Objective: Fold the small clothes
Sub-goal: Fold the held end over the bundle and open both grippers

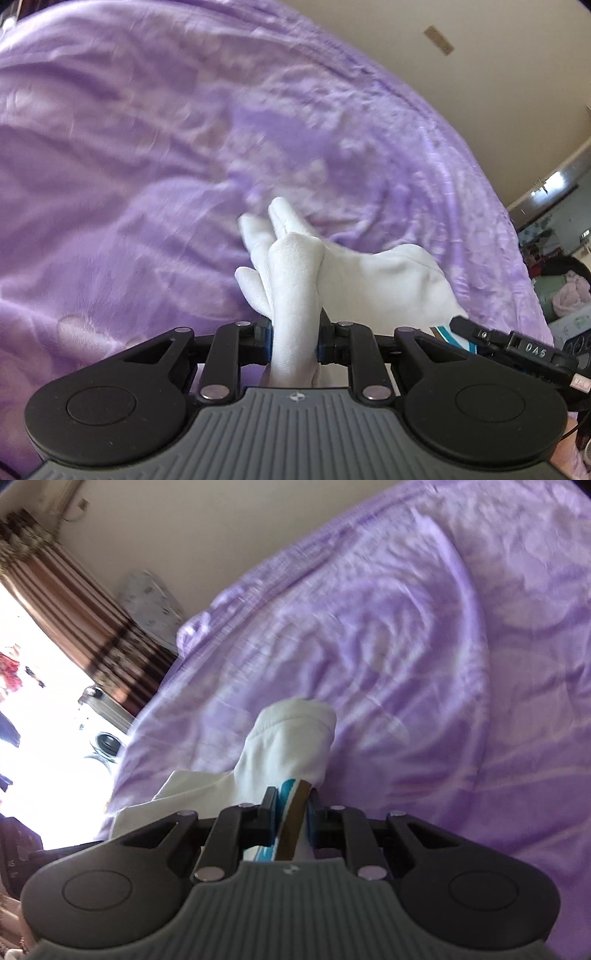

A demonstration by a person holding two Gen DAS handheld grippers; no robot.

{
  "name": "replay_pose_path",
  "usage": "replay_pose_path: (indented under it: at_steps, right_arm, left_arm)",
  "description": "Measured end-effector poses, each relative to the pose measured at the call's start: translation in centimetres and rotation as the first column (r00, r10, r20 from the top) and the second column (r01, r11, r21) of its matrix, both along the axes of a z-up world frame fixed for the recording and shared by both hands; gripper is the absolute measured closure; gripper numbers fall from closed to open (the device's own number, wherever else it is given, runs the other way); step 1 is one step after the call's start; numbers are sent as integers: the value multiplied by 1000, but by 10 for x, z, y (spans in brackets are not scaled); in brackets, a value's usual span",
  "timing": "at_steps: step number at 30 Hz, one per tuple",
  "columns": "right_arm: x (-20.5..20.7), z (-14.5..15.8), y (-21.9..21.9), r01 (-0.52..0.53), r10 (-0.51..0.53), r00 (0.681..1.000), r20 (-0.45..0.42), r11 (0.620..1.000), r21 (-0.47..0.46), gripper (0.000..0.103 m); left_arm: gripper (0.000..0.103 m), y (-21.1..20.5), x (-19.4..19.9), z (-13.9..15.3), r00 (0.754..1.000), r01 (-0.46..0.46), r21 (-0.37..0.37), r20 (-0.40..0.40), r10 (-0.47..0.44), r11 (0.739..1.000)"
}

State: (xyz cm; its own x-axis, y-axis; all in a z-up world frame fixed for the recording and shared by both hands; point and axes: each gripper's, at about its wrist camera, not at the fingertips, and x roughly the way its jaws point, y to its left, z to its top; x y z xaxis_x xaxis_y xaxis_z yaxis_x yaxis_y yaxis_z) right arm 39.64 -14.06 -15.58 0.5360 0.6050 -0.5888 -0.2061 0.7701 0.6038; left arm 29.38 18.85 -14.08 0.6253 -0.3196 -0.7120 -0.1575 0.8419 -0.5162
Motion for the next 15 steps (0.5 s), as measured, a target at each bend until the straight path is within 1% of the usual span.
replay_pose_path:
  at_steps: [2,5,7,8,9,10,11,12,13,15]
  right_arm:
    - [9,-15,0,11,-12,1000,-27,999,-31,93]
    - [18,-33,-2,16,-18,998,-65,1000,-26,93]
    - [22,-40,-1,15,-18,997,-78,999,-38,92]
    - [23,-41,-1,17,-20,996,-81,999,-39,92]
    - [22,-40,-2,20,-23,996,-83,999,-40,89]
    - [20,-37,-2,24,-27,996,-83,999,-46,85]
    - [16,-32,-3,31,-36,996,-79,998,-62,83]
    - [12,-28,-5,34,-39,997,-69,996,-77,77]
    - [5,-21,-7,33,-39,997,-60,995,-96,77]
    - [-6,-7,-8,33,-39,998,-43,990,-136,76]
  left_arm:
    - [79,7,1,-9,1000,-11,-38,-12,11,999]
    - [75,10,1,-14,1000,-7,-41,-19,7,999]
    - [70,11,0,-13,999,-17,-46,-33,16,999]
    - [69,11,1,-12,999,-23,-52,-44,21,998]
    - [68,12,0,-9,998,-36,-56,-55,33,998]
    - [68,12,-2,-6,997,-51,-54,-62,48,997]
    - [68,12,-6,-1,996,-61,-42,-62,58,997]
    - [68,12,-10,5,996,-68,-23,-54,67,997]
    - [68,10,-19,13,996,-81,6,-36,82,997]
    - [68,7,-35,25,995,-101,42,-4,101,994]
